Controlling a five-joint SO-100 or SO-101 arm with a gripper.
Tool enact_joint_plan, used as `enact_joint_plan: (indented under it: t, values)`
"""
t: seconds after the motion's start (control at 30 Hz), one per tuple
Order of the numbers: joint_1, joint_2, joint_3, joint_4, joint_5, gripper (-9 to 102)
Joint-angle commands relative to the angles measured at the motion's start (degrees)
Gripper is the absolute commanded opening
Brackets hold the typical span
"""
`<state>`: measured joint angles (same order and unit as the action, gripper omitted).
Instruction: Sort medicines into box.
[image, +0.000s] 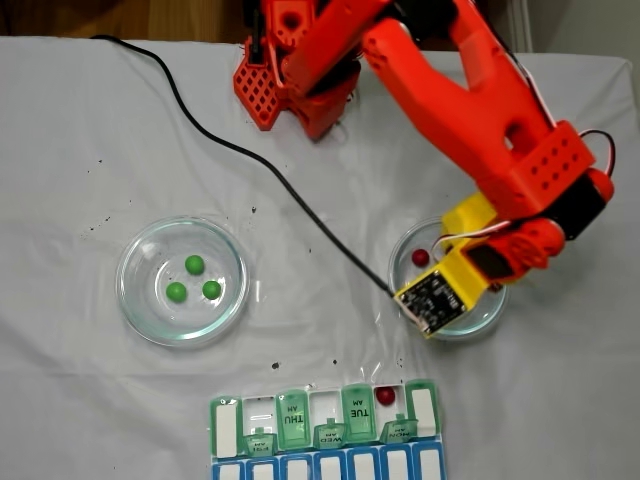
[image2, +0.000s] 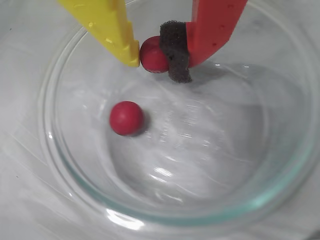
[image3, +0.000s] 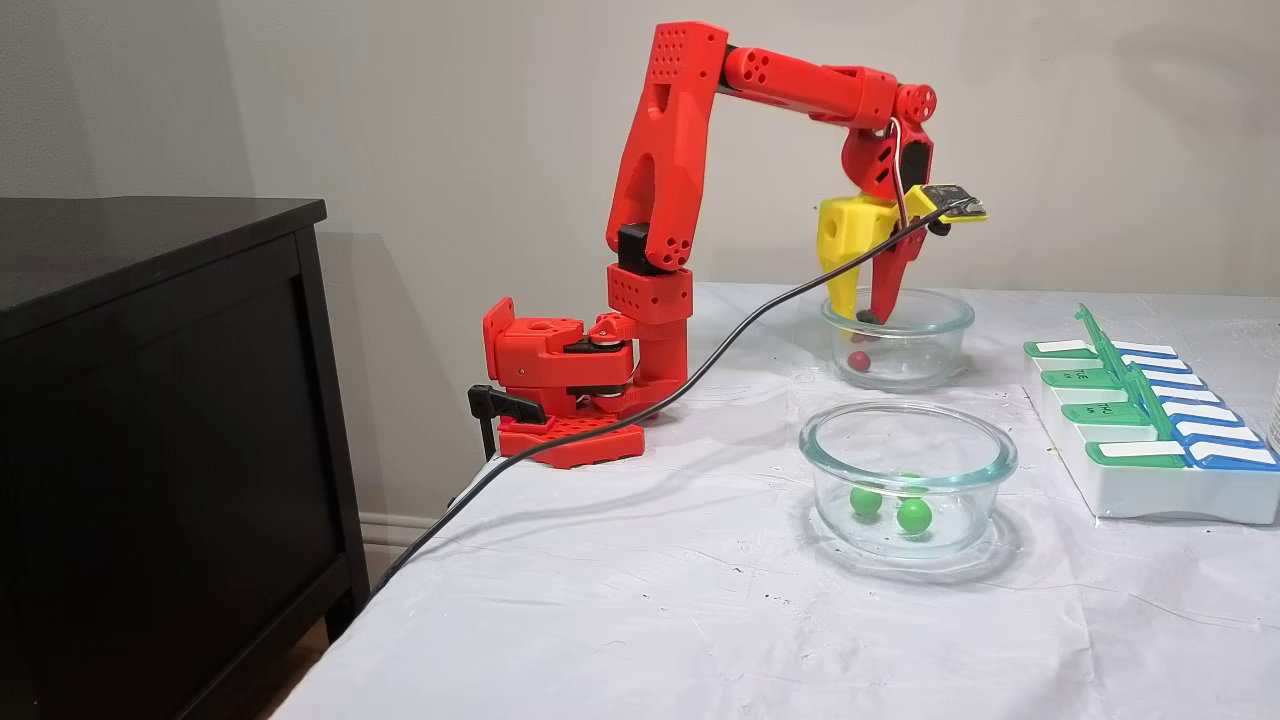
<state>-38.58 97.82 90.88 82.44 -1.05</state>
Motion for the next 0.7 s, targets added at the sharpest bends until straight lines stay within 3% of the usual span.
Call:
enact_joint_plan:
  t: [0.0, 0.27, 0.4, 0.67]
  values:
    - [3.96, 12.92, -5.27, -5.1, -2.37, 0]
    - [14.77, 18.9, -4.13, -14.33, -4.83, 0]
    - [18.19, 16.17, -4.92, -12.13, -6.77, 0]
    - [27.95, 7.03, -5.01, -23.2, -11.34, 0]
